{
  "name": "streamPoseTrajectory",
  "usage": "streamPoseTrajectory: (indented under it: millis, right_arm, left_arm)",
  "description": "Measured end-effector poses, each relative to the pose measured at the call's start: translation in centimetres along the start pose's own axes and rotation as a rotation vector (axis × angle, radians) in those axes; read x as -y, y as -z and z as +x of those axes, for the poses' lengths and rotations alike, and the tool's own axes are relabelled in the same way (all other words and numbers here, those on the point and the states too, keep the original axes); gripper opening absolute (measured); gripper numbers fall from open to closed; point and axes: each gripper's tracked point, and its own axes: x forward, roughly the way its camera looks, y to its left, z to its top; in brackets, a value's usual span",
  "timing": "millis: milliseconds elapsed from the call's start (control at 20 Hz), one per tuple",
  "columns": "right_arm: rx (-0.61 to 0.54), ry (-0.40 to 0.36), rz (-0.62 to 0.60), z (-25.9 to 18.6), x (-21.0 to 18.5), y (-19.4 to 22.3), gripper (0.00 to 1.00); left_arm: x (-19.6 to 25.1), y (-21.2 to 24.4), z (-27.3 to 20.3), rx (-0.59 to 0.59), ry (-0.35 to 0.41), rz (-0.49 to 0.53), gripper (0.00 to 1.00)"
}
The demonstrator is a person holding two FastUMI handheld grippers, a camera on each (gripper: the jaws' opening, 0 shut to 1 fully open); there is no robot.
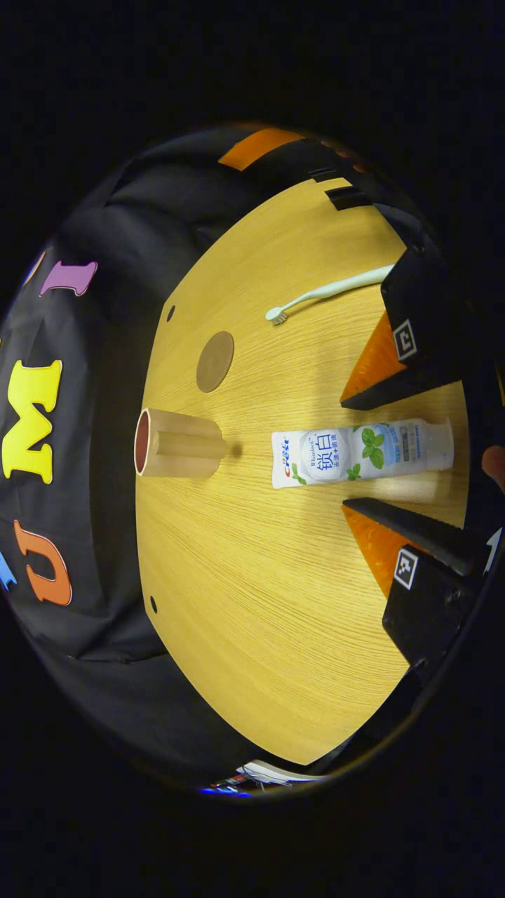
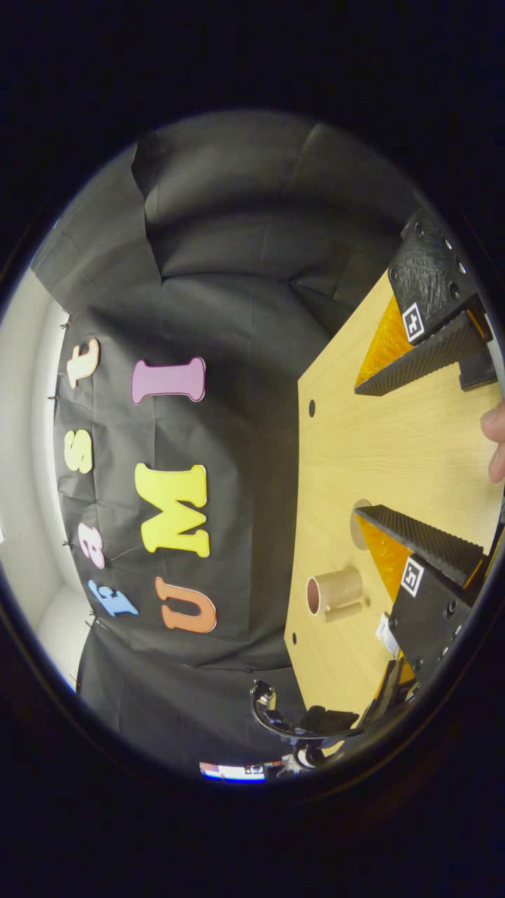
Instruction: Put the toothbrush and toothpaste on the desktop into the cup, then pick up the cup and place it on the coaster on the desktop.
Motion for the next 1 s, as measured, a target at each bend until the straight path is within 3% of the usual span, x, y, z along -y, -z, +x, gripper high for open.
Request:
streamPoseTrajectory:
  millis: [400,500,550,600,750,1000]
  right_arm:
    - [-0.041,-0.042,0.017,0.3,-1.2,1.3,0.95]
    - [-0.065,-0.066,0.016,0.3,-2.3,2.1,0.95]
    - [-0.079,-0.077,0.010,0.4,-2.9,2.6,0.95]
    - [-0.093,-0.087,0.000,0.4,-3.4,3.1,0.95]
    - [-0.125,-0.114,-0.021,0.4,-4.9,4.2,0.95]
    - [-0.182,-0.151,-0.004,0.7,-7.3,5.8,0.95]
  left_arm:
    - [-0.7,0.1,0.3,-0.021,-0.025,0.006,0.49]
    - [-0.6,0.2,0.2,-0.022,-0.022,0.013,0.47]
    - [-0.4,0.1,0.1,-0.021,-0.014,0.017,0.51]
    - [-0.3,0.1,0.0,-0.020,-0.007,0.022,0.45]
    - [0.1,0.1,-0.8,0.000,0.022,0.044,0.41]
    - [-0.2,-2.9,-3.9,0.116,0.042,0.022,0.41]
